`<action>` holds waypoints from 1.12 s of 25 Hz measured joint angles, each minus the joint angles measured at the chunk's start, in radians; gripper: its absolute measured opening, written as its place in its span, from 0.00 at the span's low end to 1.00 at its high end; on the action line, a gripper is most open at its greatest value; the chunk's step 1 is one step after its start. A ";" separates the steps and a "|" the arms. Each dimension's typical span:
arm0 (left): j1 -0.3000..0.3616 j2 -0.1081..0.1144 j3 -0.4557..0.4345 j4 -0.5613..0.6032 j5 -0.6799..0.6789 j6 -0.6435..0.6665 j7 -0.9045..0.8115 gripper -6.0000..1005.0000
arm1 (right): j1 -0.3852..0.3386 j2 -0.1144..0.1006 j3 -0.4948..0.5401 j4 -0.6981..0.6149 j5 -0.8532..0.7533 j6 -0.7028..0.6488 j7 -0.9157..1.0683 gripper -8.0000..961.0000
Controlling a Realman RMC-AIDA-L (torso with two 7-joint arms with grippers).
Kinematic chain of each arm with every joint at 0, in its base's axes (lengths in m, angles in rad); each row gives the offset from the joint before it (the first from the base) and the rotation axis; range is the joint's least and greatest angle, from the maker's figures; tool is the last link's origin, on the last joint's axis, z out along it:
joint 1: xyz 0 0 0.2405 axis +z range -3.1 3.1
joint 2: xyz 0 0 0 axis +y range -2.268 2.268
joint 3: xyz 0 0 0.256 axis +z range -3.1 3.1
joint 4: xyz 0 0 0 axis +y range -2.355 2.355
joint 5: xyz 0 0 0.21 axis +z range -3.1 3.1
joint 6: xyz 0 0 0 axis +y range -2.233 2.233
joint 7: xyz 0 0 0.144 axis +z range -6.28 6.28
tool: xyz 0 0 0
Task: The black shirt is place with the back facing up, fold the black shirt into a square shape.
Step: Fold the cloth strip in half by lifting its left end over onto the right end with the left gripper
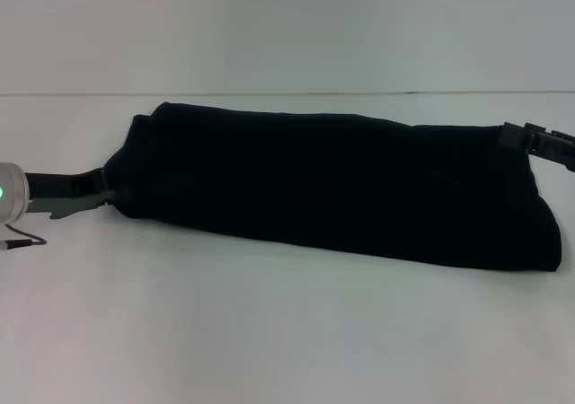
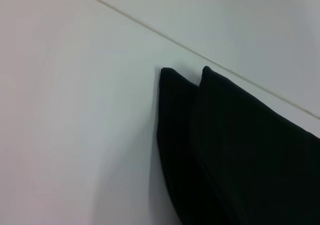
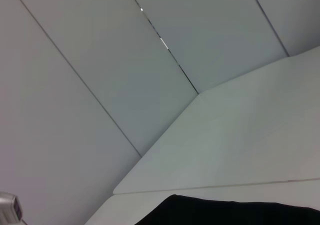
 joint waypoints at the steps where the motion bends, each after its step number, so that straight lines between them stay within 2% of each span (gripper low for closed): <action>1: 0.000 0.000 0.000 0.001 0.001 0.000 0.000 0.08 | 0.000 0.001 0.000 0.001 0.000 0.001 -0.001 0.96; 16: 0.006 -0.004 -0.005 -0.012 -0.006 0.012 -0.011 0.09 | -0.001 -0.001 0.000 0.006 0.000 0.016 -0.027 0.96; 24: 0.013 -0.005 -0.013 -0.013 -0.017 -0.005 -0.012 0.29 | -0.001 -0.005 0.000 0.006 0.000 0.016 -0.026 0.96; 28: 0.013 -0.004 -0.018 -0.012 -0.017 -0.011 -0.012 0.45 | -0.001 -0.006 0.000 0.006 0.000 0.016 -0.026 0.96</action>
